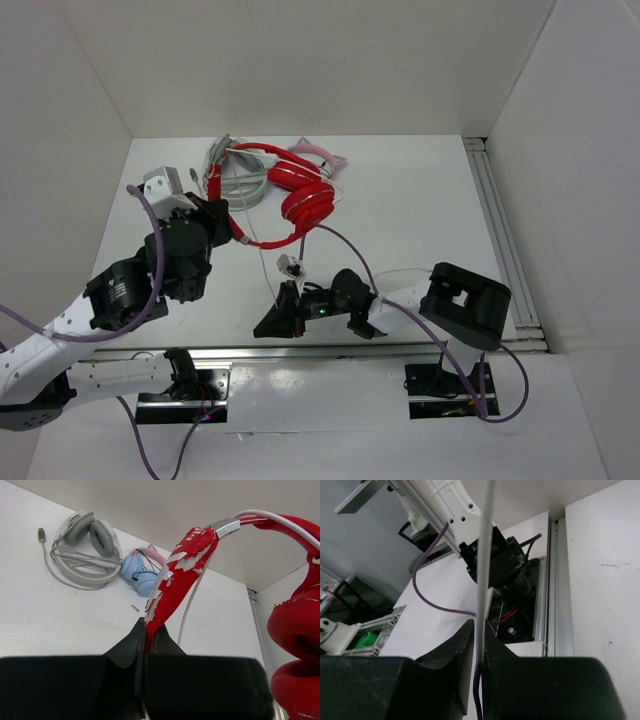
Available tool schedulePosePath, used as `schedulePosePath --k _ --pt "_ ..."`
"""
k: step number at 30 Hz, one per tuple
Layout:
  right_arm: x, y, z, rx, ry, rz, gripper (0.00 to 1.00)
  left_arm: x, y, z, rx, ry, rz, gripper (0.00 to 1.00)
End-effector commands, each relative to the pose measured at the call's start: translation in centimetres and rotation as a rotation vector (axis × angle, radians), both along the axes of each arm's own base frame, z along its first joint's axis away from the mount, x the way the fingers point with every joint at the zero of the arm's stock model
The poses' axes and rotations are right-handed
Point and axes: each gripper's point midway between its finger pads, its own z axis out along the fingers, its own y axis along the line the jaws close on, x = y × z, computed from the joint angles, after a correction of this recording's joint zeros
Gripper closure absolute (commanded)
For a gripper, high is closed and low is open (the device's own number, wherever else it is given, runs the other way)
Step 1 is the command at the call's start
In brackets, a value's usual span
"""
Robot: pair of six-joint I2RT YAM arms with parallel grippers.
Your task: Wrap the headphones
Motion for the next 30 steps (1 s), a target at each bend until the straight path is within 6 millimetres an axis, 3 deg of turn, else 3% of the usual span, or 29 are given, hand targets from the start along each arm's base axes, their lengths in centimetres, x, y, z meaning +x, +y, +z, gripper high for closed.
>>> schedulePosePath --k 1,9,14,19,26,30 --pt "-2.4 -2.6 11.0 0.512 -0.204 0.067 0.84 0.0 1.9 4.1 -0.133 -0.089 0.095 1.00" --pt "-4.8 -3.0 10.8 0.512 -0.204 0.133 0.84 0.7 4.2 6.0 -0.085 -0.099 0.176 1.00" --pt "-6.3 -3.9 10.3 0.492 -0.222 0.139 0.84 2.6 5.2 7.2 -0.012 -0.090 0.239 1.00" --pt "-7.4 -3.8 10.2 0.467 -0.246 0.118 0.96 4.6 6.5 7.9 -0.006 -0.082 0.253 1.00" --pt "-8.2 -3.6 10.2 0.379 -0.288 0.081 1.00 7.7 7.6 5.8 0.070 -0.010 0.299 1.00" --pt "-7.6 -2.6 10.2 0.245 -0.368 -0.005 1.00 9.4 8.6 2.6 0.132 0.081 0.325 1.00"
